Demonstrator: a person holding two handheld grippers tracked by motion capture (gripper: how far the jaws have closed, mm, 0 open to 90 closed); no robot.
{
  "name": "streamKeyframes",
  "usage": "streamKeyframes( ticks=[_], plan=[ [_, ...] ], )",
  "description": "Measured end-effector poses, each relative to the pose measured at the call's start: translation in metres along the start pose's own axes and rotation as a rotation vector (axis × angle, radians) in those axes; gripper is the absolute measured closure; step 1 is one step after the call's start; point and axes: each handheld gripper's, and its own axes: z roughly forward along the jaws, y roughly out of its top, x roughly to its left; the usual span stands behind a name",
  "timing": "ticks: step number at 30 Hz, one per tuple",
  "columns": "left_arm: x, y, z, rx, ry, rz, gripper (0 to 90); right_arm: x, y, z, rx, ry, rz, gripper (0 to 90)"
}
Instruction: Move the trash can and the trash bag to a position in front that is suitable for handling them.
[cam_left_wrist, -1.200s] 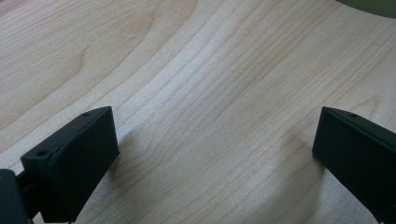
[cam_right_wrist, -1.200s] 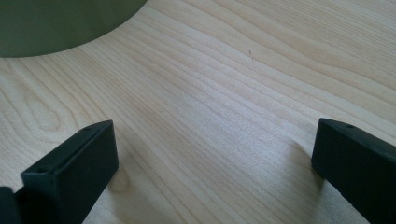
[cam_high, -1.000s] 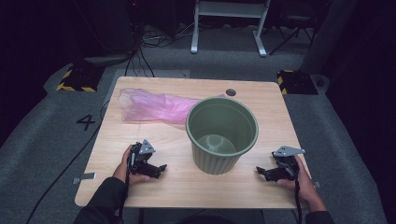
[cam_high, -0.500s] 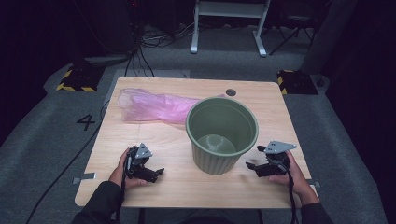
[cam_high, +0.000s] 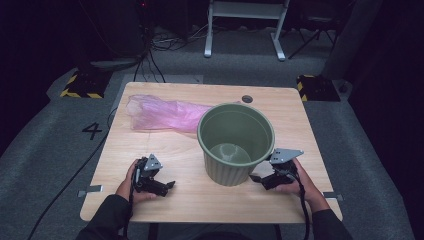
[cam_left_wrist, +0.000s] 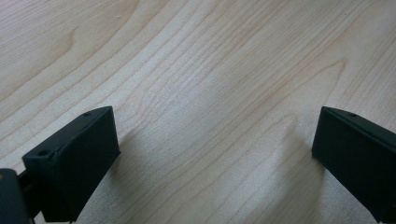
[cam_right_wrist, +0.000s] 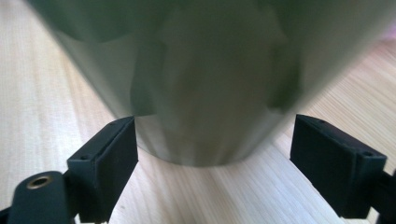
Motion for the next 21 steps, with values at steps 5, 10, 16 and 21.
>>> streamKeyframes(
  ticks=[5, 10, 16, 21],
  plan=[
    [0.000, 0.000, 0.000, 0.000, 0.000, 0.000, 0.5, 0.005, 0.005, 0.007, 0.004, -0.002, -0.021, 15.2],
    [0.000, 0.000, 0.000, 0.000, 0.000, 0.000, 0.5, 0.006, 0.009, 0.012, -0.013, 0.001, -0.016, 15.4],
    [0.000, 0.000, 0.000, 0.002, -0.001, 0.000, 0.5, 0.010, 0.015, 0.020, -0.030, 0.002, -0.011, 15.6],
    [0.000, 0.000, 0.000, 0.000, 0.000, -0.001, 0.5, 0.015, 0.020, 0.028, -0.045, 0.004, -0.002, 16.3]
  ],
)
